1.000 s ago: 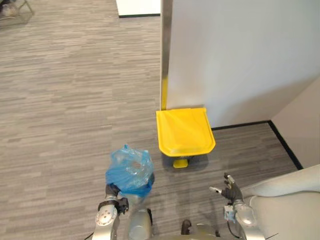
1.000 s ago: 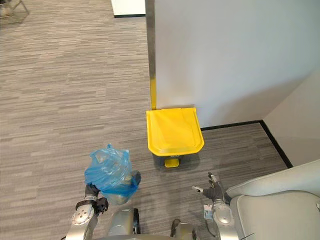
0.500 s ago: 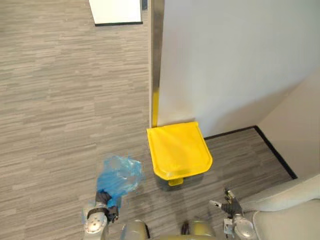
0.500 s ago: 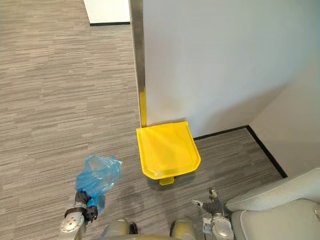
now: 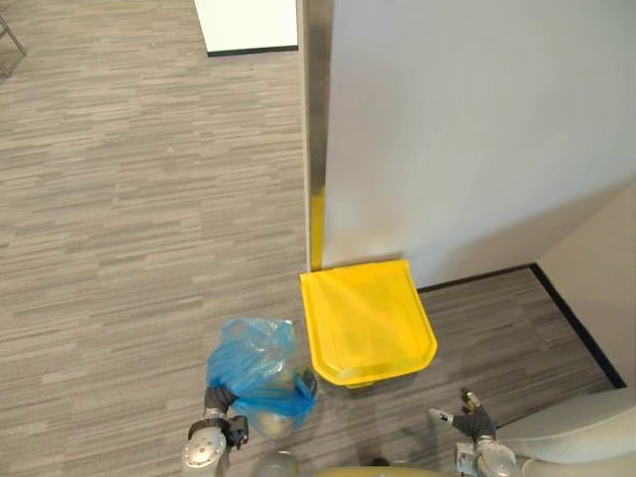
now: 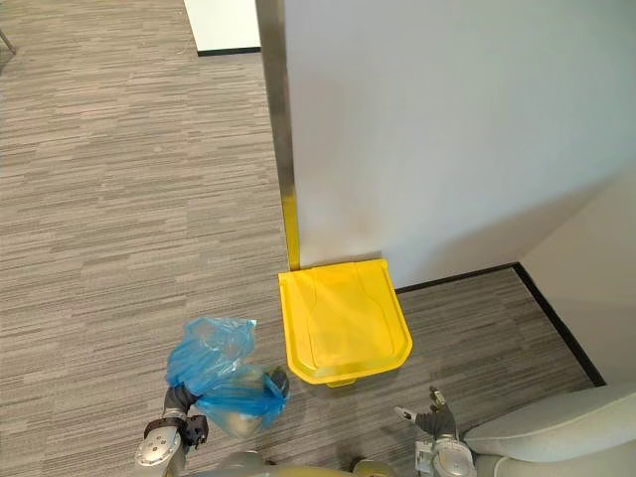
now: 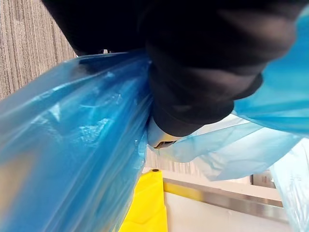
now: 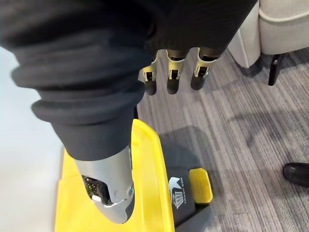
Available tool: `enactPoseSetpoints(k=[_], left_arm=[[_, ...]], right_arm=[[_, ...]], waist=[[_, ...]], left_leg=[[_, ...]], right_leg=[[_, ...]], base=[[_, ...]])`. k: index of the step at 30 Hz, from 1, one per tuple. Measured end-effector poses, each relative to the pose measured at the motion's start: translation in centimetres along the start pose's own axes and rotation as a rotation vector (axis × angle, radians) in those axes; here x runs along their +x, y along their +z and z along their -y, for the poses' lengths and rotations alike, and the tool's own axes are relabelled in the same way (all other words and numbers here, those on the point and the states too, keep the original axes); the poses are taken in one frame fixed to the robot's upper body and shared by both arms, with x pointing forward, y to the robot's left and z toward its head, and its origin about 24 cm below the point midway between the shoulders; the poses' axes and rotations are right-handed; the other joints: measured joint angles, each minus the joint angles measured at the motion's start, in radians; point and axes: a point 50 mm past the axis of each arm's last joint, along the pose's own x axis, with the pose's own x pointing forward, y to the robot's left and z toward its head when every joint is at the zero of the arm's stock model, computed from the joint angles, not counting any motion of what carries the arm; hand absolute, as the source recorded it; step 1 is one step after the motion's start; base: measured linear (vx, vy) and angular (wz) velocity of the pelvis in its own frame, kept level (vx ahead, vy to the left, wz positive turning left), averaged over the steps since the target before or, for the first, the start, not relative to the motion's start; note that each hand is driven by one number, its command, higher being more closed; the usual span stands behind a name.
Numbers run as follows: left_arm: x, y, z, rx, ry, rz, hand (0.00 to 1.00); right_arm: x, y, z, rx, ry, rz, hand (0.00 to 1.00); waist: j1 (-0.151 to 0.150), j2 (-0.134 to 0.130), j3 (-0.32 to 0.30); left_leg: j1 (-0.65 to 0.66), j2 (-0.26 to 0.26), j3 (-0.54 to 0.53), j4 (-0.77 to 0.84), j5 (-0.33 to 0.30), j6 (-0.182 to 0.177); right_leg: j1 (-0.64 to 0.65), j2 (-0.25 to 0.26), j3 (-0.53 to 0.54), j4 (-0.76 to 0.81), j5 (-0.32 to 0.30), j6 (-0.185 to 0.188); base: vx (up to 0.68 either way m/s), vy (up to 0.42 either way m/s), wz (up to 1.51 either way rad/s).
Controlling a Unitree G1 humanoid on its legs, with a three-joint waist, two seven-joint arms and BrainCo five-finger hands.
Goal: Gather rubbish on tea table into small bin, then transfer packed bag to large trash can.
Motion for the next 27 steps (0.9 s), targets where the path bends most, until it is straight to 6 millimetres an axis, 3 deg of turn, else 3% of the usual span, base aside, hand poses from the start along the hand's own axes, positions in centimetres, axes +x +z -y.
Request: enactPoseSetpoints(k=[3, 5, 6, 8, 10, 11, 13, 14, 16, 17, 18, 19, 21, 25, 27], left_arm=[[-0.1, -0.1, -0.1, 0.0, 0.003, -0.003, 1.0], [0.1, 0.3, 0.0, -0.001, 0.001, 0.011, 1.0], [0.1, 0.7, -0.1, 0.001, 0.005, 0.031, 1.0], [0.3, 1.1, -0.6, 0.018, 0.025, 0.041, 1.0], [0.5, 1.4, -1.1, 0.039, 0.029, 0.049, 1.0], [1.0, 2.0, -1.1, 0.043, 0.026, 0.07, 1.0], [1.7, 3.2, -0.8, 0.046, 0.015, 0.109, 1.0], [2.0, 3.8, -0.5, 0.047, 0.009, 0.128, 1.0], [2.8, 5.4, 1.1, 0.046, -0.042, 0.179, 1.0], [2.8, 5.6, 1.2, 0.043, -0.046, 0.187, 1.0], [3.0, 5.9, 1.3, 0.047, -0.048, 0.198, 1.0], [3.3, 6.4, 1.5, 0.046, -0.052, 0.211, 1.0], [3.2, 6.2, 2.3, 0.029, -0.07, 0.203, 1.0], [2.9, 5.7, 3.9, 0.013, -0.117, 0.188, 1.0], [2.8, 5.5, 4.0, 0.017, -0.123, 0.178, 1.0]], right_arm=[[0.6, 1.3, -0.4, 0.002, 0.01, 0.035, 0.0], [0.8, 2.3, -0.5, 0.005, 0.011, 0.072, 0.0], [0.8, 3.4, -0.4, 0.007, 0.008, 0.117, 0.0], [1.0, 4.1, -0.9, 0.014, 0.018, 0.141, 0.0], [0.9, 4.0, -0.8, 0.015, 0.013, 0.141, 0.0], [0.9, 3.9, -0.6, 0.013, 0.007, 0.136, 0.0], [0.9, 3.7, -0.2, 0.006, -0.011, 0.122, 0.0], [0.9, 4.2, -0.1, 0.007, -0.017, 0.137, 0.0], [0.7, 4.6, 1.2, 0.023, -0.062, 0.163, 0.0], [0.8, 4.6, 1.3, 0.026, -0.066, 0.161, 0.0], [0.7, 4.8, 0.9, 0.044, -0.06, 0.174, 0.0], [0.6, 5.0, 1.2, 0.065, -0.08, 0.187, 0.0], [0.7, 4.6, 1.5, 0.107, -0.094, 0.154, 0.0], [0.7, 4.7, 0.7, 0.133, -0.073, 0.156, 0.0], [0.6, 4.0, 0.3, 0.156, -0.066, 0.128, 0.0]], waist=[[0.001, 0.0, 0.003], [0.0, 0.003, 0.011], [0.001, 0.02, 0.041], [0.004, -0.008, 0.065], [0.001, -0.012, 0.068], [-0.001, -0.013, 0.082], [0.001, 0.004, 0.094], [0.007, -0.004, 0.099], [-0.019, 0.013, 0.146], [-0.015, 0.015, 0.144], [-0.01, -0.002, 0.132], [-0.03, 0.0, 0.135], [-0.03, 0.017, 0.137], [-0.037, 0.023, 0.124], [-0.064, 0.032, 0.101]], left_leg=[[-0.002, 0.002, 0.003, 0.025, -0.004, 0.004], [0.013, 0.005, 0.003, 0.031, -0.019, 0.029], [0.051, 0.006, -0.009, 0.016, -0.076, 0.059], [0.07, -0.009, -0.011, 0.07, -0.139, 0.072], [0.073, -0.009, -0.011, 0.131, -0.182, 0.074], [0.078, -0.018, -0.016, 0.152, -0.195, 0.069], [0.098, -0.026, -0.06, 0.164, -0.218, 0.044], [0.104, -0.03, -0.074, 0.161, -0.223, 0.035], [0.137, -0.068, -0.187, 0.128, -0.208, 0.025], [0.138, -0.068, -0.203, 0.129, -0.209, 0.025], [0.102, -0.07, -0.246, 0.176, -0.217, 0.011], [0.057, -0.06, -0.29, 0.247, -0.242, -0.018], [0.024, -0.009, -0.318, 0.294, -0.257, -0.039], [0.011, 0.041, -0.341, 0.275, -0.25, -0.052], [-0.01, 0.055, -0.372, 0.238, -0.232, -0.082]], right_leg=[[-0.034, -0.004, 0.011, 0.079, 0.013, 0.001], [-0.11, -0.011, 0.007, 0.254, 0.013, 0.001], [-0.215, -0.019, -0.006, 0.465, -0.036, 0.021], [-0.288, -0.038, -0.015, 0.512, -0.12, 0.01], [-0.371, -0.031, -0.047, 0.448, -0.116, 0.023], [-0.41, -0.028, -0.066, 0.343, -0.065, 0.027], [-0.319, -0.041, -0.024, 0.283, 0.011, 0.029], [-0.317, -0.045, -0.019, 0.299, 0.052, 0.032], [-0.36, -0.072, 0.063, 0.516, 0.007, 0.026], [-0.379, -0.058, 0.093, 0.547, -0.034, 0.034], [-0.367, -0.036, 0.138, 0.526, -0.1, 0.029], [-0.349, -0.045, 0.119, 0.51, -0.168, 0.049], [-0.343, -0.012, 0.067, 0.539, -0.191, 0.014], [-0.341, 0.038, 0.037, 0.51, -0.203, -0.007], [-0.346, 0.044, 0.007, 0.483, -0.197, -0.02]], base=[[0.02, 0.096, -0.1], [-0.01, 0.095, -0.09], [-0.01, 0.076, -0.09], [-0.01, 0.048, -0.11], [0.06, -0.003, 0.06], [0.15, -0.049, 0.36], [0.27, -0.065, 0.45], [0.27, -0.076, 0.78], [0.21, -0.103, 1.19], [0.24, -0.16, 0.88], [0.25, -0.226, 0.8], [0.25, -0.233, 0.86], [0.2, -0.246, 0.54], [0.12, -0.175, 0.08], [0.06, -0.111, 0.3]])
